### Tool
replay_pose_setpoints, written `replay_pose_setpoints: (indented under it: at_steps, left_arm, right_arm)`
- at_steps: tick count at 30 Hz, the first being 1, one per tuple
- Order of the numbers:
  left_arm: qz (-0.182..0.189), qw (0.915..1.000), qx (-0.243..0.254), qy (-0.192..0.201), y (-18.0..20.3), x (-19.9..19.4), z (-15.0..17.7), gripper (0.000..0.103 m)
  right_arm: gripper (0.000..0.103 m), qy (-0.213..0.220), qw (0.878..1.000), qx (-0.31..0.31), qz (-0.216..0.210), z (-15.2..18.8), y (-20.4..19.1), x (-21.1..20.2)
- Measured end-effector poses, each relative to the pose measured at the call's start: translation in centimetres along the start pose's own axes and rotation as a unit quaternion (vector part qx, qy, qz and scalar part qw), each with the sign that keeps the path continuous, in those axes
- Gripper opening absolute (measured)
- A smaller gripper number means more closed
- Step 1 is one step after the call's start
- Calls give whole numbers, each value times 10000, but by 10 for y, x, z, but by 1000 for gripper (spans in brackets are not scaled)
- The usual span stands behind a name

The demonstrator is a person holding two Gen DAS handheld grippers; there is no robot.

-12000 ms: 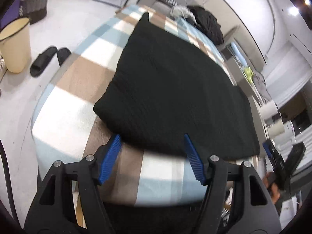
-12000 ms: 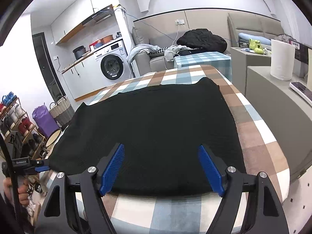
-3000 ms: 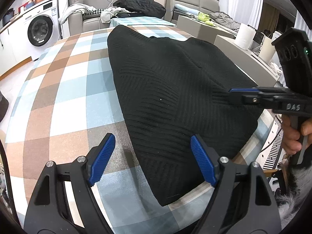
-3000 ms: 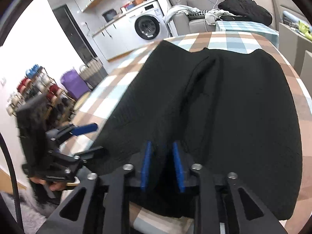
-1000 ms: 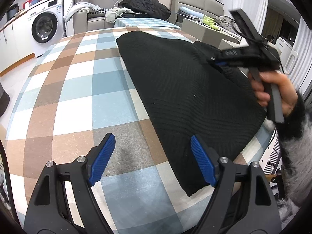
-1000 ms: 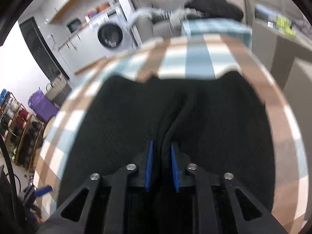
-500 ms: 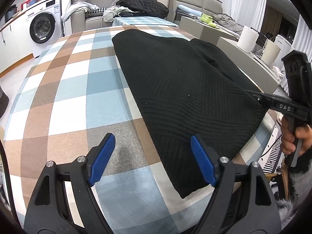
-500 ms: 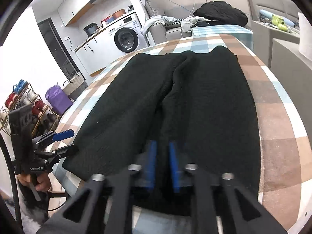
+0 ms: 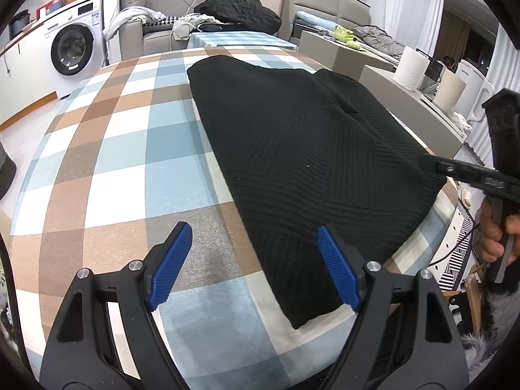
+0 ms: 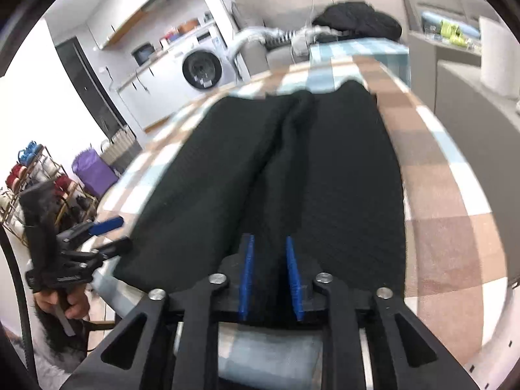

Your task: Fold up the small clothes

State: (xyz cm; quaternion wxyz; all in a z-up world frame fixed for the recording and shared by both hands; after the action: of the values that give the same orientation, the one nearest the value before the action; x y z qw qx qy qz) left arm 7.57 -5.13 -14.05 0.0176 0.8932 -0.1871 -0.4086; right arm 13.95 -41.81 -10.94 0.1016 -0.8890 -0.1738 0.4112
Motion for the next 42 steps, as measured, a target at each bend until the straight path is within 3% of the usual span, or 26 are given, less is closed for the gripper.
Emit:
replay_pose_setpoints:
  at_steps: [1, 7, 8, 10, 12, 14, 17, 19, 22, 24, 27, 31, 34, 36, 38, 40, 42]
  left_arm:
    - [6, 10000, 30, -11, 2, 0, 0, 78]
    - [45, 9999, 138, -74, 10, 2, 4, 78]
    - [49, 9999, 129, -84, 9, 2, 4, 78]
    - [49, 9999, 100, -73, 9, 1, 5, 78]
    - [80, 9999, 6, -73, 6, 0, 4, 78]
    - [121, 9999, -65, -78, 4, 1, 4, 78]
    - [132, 9998, -98, -97, 2, 3, 4, 78]
    - [165, 9997, -131, -130, 2, 6, 5, 78]
    - [344, 9985, -351, -242, -1, 13, 7, 78]
    - [415, 9970, -580, -305, -4, 17, 7, 78]
    - [463, 9961, -711, -237, -5, 22, 1, 78]
    - [411, 9958, -795, -202, -7, 32, -8, 77]
    - [388, 9957, -813, -212, -6, 40, -16, 61]
    - [462, 9949, -870, -219, -5, 46, -21, 41]
    - [465, 9946, -914, -174, -7, 49, -25, 31]
    - [487, 9946, -908, -94, -7, 48, -26, 24]
    - [458, 9953, -855, -39, -7, 47, -27, 18]
  right_arm:
    - [36, 48, 9999, -21, -164, 1, -4, -6]
    - [36, 6, 9969, -128, -777, 8, -33, 1]
    - [34, -74, 9971, -178, -736, 11, -35, 9]
    - [11, -181, 9975, -360, -578, 12, -35, 21]
    - [6, -218, 9972, -397, -594, 15, -35, 21]
    - [6, 28, 9965, -410, -730, 11, -36, 9]
    - [6, -149, 9977, -306, -591, 13, -27, 14]
    - [13, -391, 9974, -270, -547, 18, -24, 25]
    - [24, -179, 9985, -121, -510, 9, -19, 16]
    - [27, 137, 9995, -73, -261, -3, -8, 4]
    - [43, 370, 9985, 220, 326, -15, 28, -7]
    - [43, 452, 9947, 636, 675, -19, 68, -8]
    - [43, 293, 9927, 895, 759, -19, 94, 5]
    - [43, 215, 9923, 979, 730, -18, 100, 16]
    - [41, 168, 9929, 964, 670, -18, 98, 23]
    - [23, 130, 9952, 797, 554, -18, 90, 30]
    - [18, 64, 9962, 712, 498, -18, 82, 34]
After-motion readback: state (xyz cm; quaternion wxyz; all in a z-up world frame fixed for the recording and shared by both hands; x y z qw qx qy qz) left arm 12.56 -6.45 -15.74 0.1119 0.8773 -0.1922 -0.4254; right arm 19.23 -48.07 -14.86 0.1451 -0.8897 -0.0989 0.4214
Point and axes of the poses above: each gripper's, at about its wrist camera, not at the fingertips, and x roughly the way its jaws point, y to its right, z to its underside, the point moved 9 cm from there along x, roughly the way its jaws point, and after that the axes turned 5 degrees about z, right-handed, at the moved point
